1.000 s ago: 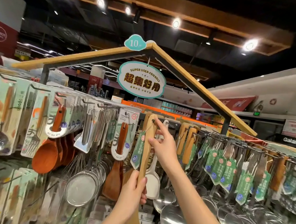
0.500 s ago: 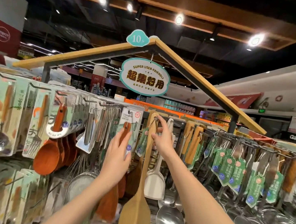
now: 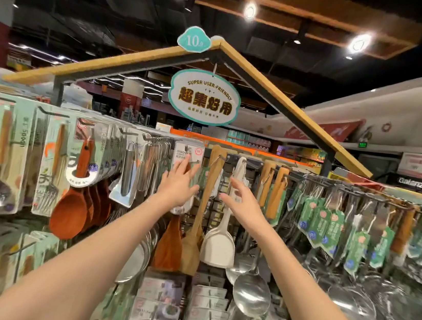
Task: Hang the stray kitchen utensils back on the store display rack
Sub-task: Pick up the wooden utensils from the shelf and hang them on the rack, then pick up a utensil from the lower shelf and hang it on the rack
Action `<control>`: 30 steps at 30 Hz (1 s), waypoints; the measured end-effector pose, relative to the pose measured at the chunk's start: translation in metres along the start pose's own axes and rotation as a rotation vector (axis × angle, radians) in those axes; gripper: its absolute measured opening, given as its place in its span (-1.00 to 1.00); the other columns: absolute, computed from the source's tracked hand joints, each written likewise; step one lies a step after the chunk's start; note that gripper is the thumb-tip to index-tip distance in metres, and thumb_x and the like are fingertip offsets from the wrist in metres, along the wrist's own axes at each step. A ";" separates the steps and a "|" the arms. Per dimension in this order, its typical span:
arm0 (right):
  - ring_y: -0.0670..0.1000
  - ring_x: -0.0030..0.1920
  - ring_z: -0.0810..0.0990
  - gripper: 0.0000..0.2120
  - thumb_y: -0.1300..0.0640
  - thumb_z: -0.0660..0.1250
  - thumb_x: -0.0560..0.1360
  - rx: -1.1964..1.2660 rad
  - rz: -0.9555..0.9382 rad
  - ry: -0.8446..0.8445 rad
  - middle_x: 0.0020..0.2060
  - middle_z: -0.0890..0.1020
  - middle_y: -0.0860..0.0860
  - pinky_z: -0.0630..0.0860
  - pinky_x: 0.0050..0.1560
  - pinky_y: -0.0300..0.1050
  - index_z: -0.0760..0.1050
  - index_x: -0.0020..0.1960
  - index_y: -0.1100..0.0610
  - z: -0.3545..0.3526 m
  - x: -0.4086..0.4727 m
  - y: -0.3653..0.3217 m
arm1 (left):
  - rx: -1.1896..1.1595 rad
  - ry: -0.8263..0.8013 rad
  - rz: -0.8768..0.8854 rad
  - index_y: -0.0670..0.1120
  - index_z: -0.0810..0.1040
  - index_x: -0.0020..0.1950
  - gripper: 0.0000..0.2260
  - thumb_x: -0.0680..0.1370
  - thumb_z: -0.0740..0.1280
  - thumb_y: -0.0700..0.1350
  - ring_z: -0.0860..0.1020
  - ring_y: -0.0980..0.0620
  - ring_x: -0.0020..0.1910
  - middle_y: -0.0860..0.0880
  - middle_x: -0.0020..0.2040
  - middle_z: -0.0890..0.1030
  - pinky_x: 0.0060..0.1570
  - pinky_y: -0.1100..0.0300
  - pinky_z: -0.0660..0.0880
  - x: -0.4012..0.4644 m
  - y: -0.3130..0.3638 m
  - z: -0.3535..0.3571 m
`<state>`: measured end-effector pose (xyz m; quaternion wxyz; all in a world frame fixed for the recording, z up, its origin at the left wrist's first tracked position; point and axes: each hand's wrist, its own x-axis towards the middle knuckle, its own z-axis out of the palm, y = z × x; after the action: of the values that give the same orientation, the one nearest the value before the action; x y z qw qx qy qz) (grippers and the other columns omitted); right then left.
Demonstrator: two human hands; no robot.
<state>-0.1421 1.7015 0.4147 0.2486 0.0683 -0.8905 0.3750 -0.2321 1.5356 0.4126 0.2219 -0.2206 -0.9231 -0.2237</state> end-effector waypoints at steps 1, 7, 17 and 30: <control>0.00 0.46 0.21 -0.45 0.01 0.24 0.57 -0.051 0.001 0.002 0.47 0.25 0.00 0.19 0.43 -0.02 0.16 0.50 0.04 -0.003 -0.010 0.000 | -0.015 -0.003 0.000 0.03 0.08 0.53 -0.48 0.60 0.16 0.05 -0.12 -0.07 0.53 -0.02 0.56 -0.16 0.48 -0.12 -0.03 -0.002 -0.002 -0.001; -0.02 0.46 0.19 -0.44 -0.09 0.22 0.56 -0.331 -0.016 -0.032 0.45 0.28 -0.02 0.18 0.44 -0.04 0.17 0.49 0.02 -0.008 -0.071 0.010 | -0.120 0.082 0.130 -0.01 0.32 0.42 -0.55 0.55 0.25 0.03 0.23 -0.06 0.44 -0.06 0.45 0.29 0.42 0.00 0.18 -0.059 -0.012 0.014; -0.02 0.48 0.14 -0.39 -0.19 0.20 0.53 -0.584 0.084 -0.009 0.47 0.26 -0.01 0.09 0.47 -0.05 0.17 0.49 0.03 0.011 -0.199 0.021 | -0.206 -0.246 0.379 0.07 0.29 0.42 -0.46 0.47 0.33 0.10 0.29 0.03 0.41 0.03 0.45 0.30 0.38 0.10 0.25 -0.182 0.026 0.047; -0.04 0.51 0.04 -0.34 -0.27 0.15 0.52 -0.707 0.588 0.073 0.51 0.17 -0.06 0.01 0.51 0.05 0.10 0.52 -0.01 -0.073 -0.457 0.046 | -0.301 -0.447 0.757 0.14 0.20 0.46 -0.48 0.53 0.25 0.13 0.18 0.09 0.46 0.11 0.46 0.27 0.45 -0.04 0.08 -0.336 0.186 0.108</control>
<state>0.2682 1.7559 0.2030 0.1706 -0.2894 -0.9360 0.1052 0.0982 1.6366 0.2136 0.0489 -0.6146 -0.7600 -0.2055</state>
